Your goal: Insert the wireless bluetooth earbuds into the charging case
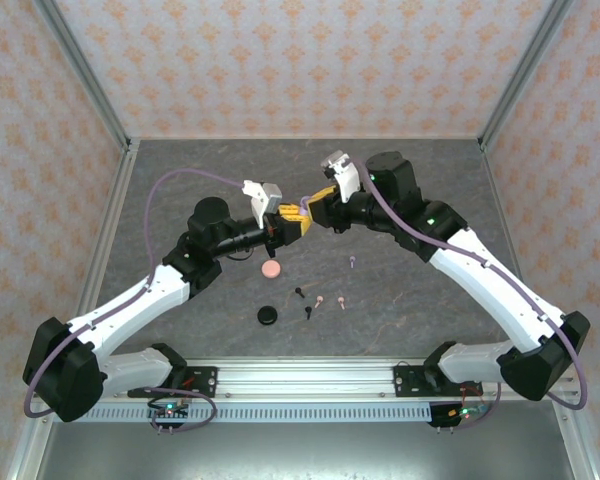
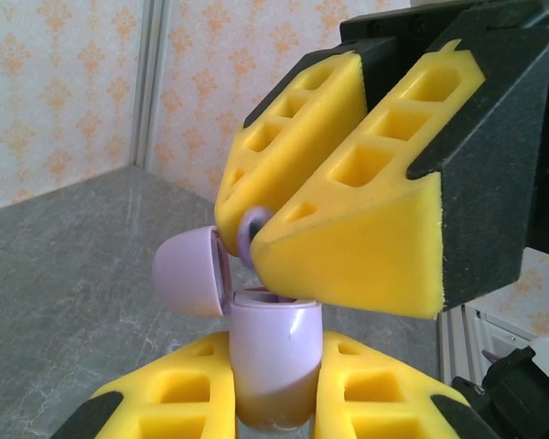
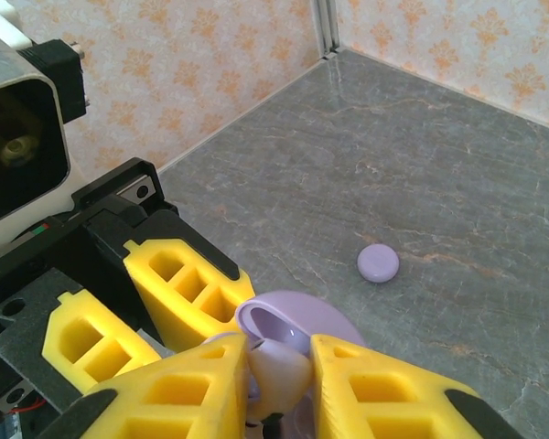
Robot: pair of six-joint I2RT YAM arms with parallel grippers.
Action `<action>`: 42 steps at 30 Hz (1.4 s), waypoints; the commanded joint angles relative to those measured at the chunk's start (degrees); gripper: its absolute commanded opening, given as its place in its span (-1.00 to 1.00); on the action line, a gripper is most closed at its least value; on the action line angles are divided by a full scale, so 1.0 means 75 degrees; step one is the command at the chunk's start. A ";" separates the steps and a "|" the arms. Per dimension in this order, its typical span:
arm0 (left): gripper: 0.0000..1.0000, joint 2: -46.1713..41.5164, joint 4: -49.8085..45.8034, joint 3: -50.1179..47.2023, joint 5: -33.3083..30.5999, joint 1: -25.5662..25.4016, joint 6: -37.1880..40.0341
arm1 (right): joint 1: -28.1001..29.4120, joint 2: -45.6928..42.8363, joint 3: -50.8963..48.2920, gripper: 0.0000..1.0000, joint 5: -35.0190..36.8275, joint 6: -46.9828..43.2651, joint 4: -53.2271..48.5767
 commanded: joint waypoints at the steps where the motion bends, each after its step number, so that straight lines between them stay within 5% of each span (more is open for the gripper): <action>1: -1.00 -0.0020 0.0242 0.0224 0.0104 -0.0061 0.0112 | 0.0052 0.0041 0.0163 -0.48 -0.0451 0.0119 -0.0077; 16: -1.00 -0.0019 0.0590 0.0105 0.0021 -0.0143 0.0018 | -0.0214 0.0058 0.1246 0.01 0.0623 0.1056 -0.0680; 23: -1.00 -0.0215 0.1782 -0.0446 -0.1055 -0.0204 -0.0175 | -0.1218 0.0280 0.2296 0.05 0.0219 0.2441 -0.2052; 32: -1.00 -0.0187 0.2499 -0.0309 -0.1446 -0.0222 -0.0094 | -0.1172 0.0858 0.3660 0.06 -0.1369 0.2890 -0.2972; 42: -1.00 0.0037 0.2476 0.0049 -0.1160 -0.0223 -0.0117 | -0.0574 0.1674 0.4557 0.05 -0.0478 0.2367 -0.3719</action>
